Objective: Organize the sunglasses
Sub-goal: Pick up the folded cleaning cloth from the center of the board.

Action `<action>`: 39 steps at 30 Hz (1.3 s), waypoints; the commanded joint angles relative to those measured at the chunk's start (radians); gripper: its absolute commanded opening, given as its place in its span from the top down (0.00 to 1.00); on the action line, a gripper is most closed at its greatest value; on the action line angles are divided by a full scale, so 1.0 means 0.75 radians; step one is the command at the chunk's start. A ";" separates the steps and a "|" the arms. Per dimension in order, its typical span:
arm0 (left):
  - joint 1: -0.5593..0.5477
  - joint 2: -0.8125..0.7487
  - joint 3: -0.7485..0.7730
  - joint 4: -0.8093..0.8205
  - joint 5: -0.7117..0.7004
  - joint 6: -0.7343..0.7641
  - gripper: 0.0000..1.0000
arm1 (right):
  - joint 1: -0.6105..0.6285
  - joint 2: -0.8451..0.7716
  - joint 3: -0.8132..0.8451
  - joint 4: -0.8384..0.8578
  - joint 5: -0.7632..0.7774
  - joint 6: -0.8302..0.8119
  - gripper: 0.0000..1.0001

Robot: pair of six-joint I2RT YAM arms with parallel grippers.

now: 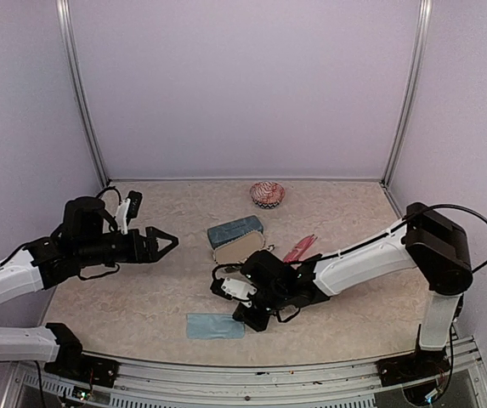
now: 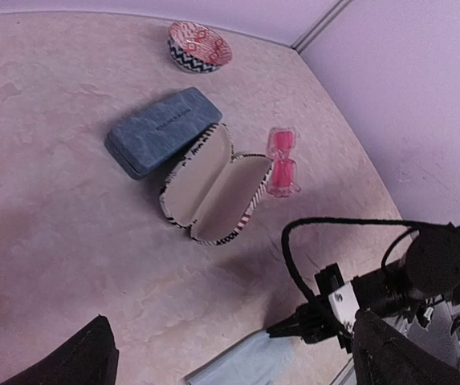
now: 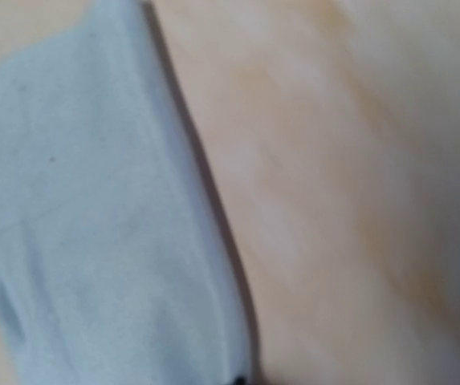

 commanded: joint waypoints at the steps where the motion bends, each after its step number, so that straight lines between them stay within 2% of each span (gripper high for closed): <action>1: -0.126 0.044 -0.061 0.207 0.027 -0.037 0.01 | -0.055 -0.112 -0.110 -0.156 -0.018 -0.011 1.00; 7: -0.285 0.211 -0.123 0.368 0.097 -0.012 0.04 | -0.117 -0.190 -0.193 -0.195 -0.090 -0.025 1.00; 12: -0.429 0.429 -0.035 0.310 0.038 0.090 0.11 | -0.140 -0.202 -0.220 -0.197 -0.138 -0.029 1.00; 13: -0.442 0.469 -0.017 0.294 0.029 0.110 0.15 | -0.143 -0.202 -0.223 -0.195 -0.148 -0.031 1.00; 16: -0.462 0.586 0.029 0.268 -0.004 0.164 0.25 | -0.147 -0.204 -0.237 -0.172 -0.165 -0.029 1.00; 19: -0.475 0.679 0.068 0.258 -0.023 0.218 0.30 | -0.149 -0.209 -0.255 -0.150 -0.184 -0.025 1.00; 30: -0.492 0.886 0.146 0.246 -0.016 0.368 0.40 | -0.159 -0.219 -0.291 -0.093 -0.217 -0.025 1.00; 39: -0.489 0.995 0.199 0.223 -0.004 0.439 0.44 | -0.160 -0.213 -0.287 -0.077 -0.212 -0.029 1.00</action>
